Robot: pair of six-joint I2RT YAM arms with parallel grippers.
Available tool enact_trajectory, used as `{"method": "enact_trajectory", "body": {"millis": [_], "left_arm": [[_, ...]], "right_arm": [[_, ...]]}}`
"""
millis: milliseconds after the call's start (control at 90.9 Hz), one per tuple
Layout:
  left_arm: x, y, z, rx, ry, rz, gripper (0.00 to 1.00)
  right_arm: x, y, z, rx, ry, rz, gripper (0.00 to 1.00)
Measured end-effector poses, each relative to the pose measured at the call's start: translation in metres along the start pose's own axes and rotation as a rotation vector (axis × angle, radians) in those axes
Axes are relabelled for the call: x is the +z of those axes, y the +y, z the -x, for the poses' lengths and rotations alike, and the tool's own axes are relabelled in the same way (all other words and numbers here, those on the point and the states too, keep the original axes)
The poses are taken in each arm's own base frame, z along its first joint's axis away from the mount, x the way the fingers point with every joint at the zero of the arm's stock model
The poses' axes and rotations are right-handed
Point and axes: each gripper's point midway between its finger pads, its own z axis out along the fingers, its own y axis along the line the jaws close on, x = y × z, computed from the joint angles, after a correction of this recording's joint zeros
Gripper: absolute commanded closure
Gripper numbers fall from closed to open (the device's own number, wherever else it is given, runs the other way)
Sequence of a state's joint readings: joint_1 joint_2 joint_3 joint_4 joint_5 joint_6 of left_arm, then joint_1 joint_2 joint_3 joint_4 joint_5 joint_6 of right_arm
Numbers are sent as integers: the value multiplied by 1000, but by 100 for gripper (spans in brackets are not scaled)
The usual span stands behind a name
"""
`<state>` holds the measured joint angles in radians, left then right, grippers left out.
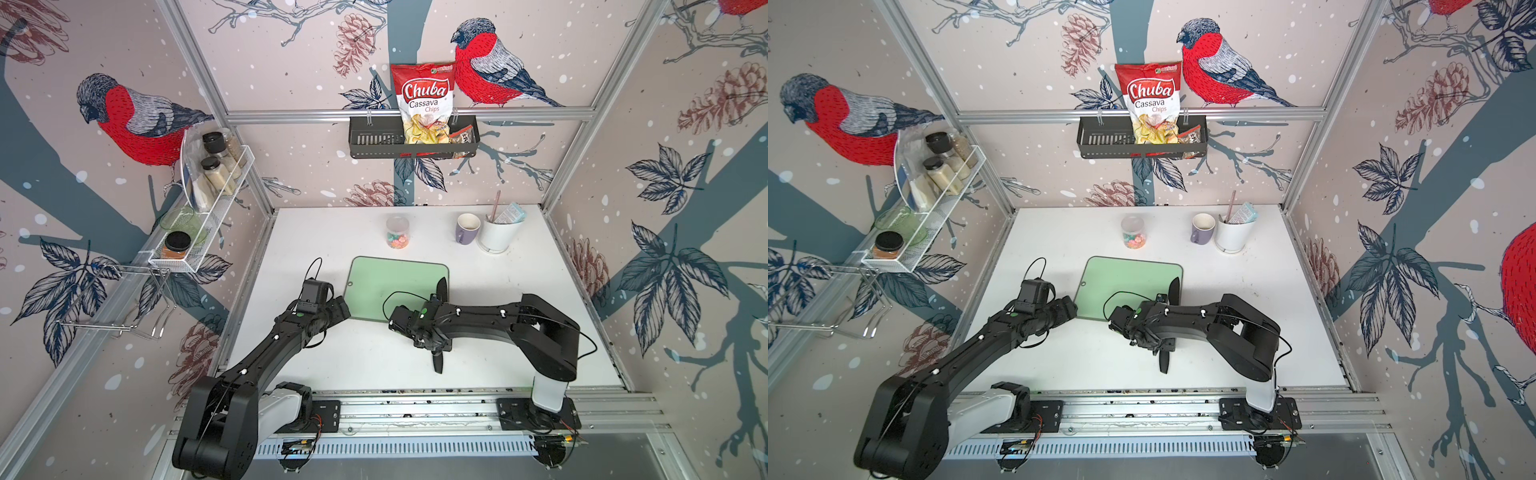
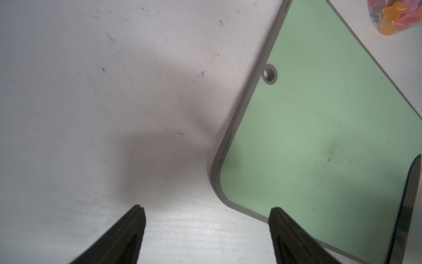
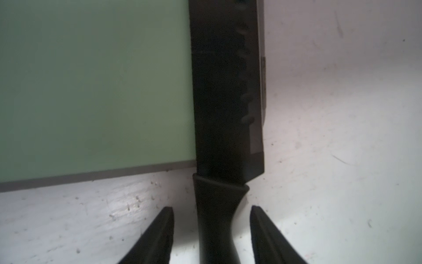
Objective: Align the knife with the edge of the cutting board
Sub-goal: Place the knife at the edge of the cutting board, then reset both arms
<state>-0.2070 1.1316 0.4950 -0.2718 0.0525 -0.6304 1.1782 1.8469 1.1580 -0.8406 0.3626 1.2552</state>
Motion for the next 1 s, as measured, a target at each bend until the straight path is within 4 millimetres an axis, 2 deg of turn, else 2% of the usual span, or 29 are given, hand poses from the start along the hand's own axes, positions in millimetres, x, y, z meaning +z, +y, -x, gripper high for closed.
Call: {"method": "enact_trajectory", "body": {"millis": [66,121,154,253,297,363,451,517,660,759,814,869,935,1001], "left_arm": [[-1,-1,1,1,-5,-3,12],[-5,-2,4,2,-22,-7,11],[-7,-2,7,3,-37,-9,10],[-20,-4,17,9,-102,-14,5],[-27,-3,22,15,-136,-12,4],[-42,-3,35,26,-220,-8,4],[-66,0,54,45,-372,4,4],[-81,5,62,71,-492,13,3],[-99,23,73,154,-752,59,2],[-86,40,71,237,-850,135,2],[-78,46,71,280,-858,188,2],[-77,45,78,311,-870,220,2],[-73,38,90,352,-854,255,2],[-60,31,104,390,-818,284,3]], "right_arm": [[-11,3,2,-4,-20,30,14],[-26,6,8,-22,-52,68,8],[-36,6,13,-21,-78,95,1],[-70,-4,39,-16,-194,166,0],[-79,-16,54,4,-248,190,0],[-86,-49,79,41,-333,198,0],[-84,-107,112,151,-468,197,0],[-83,-155,128,248,-604,178,0],[-67,-229,131,367,-837,100,0],[-56,-278,135,465,-915,-9,0],[-46,-297,135,508,-903,-55,0],[-40,-311,139,541,-891,-81,0],[-33,-316,148,548,-876,-72,0],[-24,-312,159,507,-844,-53,0]]}}
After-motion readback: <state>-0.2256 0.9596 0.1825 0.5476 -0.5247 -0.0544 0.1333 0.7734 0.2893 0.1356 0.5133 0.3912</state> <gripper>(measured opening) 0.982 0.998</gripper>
